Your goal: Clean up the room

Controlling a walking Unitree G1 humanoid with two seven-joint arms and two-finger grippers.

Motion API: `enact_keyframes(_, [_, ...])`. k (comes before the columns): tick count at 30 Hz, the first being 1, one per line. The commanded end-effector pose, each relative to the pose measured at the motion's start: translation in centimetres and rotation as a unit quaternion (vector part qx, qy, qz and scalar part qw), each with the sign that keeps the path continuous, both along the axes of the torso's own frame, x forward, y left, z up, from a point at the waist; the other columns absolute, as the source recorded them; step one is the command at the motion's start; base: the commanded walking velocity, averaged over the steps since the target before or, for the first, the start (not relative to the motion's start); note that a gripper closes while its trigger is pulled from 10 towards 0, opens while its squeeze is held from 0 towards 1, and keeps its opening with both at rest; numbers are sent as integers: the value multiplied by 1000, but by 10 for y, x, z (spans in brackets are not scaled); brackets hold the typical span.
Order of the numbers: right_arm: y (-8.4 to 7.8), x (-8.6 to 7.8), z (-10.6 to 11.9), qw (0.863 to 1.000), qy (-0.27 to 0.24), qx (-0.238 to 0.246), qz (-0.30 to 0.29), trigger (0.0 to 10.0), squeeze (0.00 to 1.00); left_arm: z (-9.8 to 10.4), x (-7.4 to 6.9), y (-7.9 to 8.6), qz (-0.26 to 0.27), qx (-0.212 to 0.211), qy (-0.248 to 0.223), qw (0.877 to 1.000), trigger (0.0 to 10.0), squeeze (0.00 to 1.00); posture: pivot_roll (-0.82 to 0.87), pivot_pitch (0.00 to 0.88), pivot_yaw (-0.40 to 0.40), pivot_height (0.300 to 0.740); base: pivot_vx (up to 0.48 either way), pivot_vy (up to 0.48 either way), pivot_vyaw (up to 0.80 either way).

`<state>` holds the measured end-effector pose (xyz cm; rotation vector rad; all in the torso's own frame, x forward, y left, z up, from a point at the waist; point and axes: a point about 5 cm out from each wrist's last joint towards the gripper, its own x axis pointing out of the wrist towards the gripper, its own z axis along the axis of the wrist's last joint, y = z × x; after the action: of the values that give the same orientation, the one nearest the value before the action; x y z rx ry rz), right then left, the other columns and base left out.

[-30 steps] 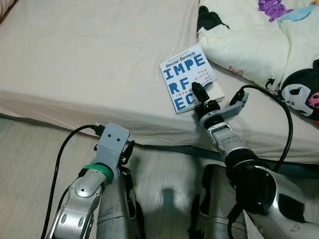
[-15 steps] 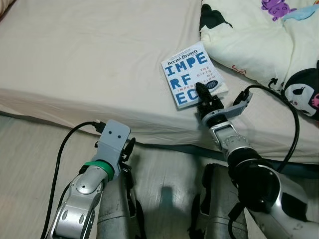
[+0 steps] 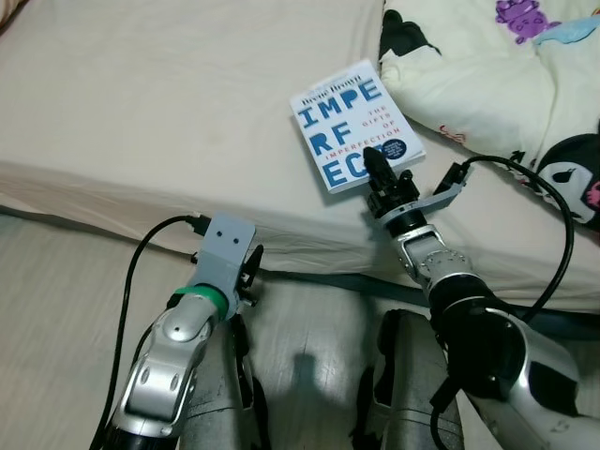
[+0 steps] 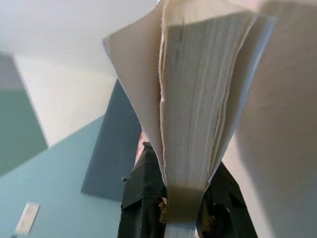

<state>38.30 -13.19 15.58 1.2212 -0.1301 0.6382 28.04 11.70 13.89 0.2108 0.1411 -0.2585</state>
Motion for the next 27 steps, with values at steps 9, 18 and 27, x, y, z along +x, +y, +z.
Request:
enact_keyframes(9, [-27,-57,15,970,-126,-206,-41,10000,0,55,26,17,52,-61,-114,990,10000,0,-1,74,31,536,0,0,0])
enact_keyframes(18, [-45,-73,8,936,-96,-302,-152,10000,0,89,33,43,101,-55,-188,975,10000,0,-27,27,25,536,0,0,0])
enact_keyframes(27, [-38,-77,20,945,-80,-278,-154,10000,0,77,31,34,94,-63,-176,978,10000,0,-26,0,15,536,0,0,0])
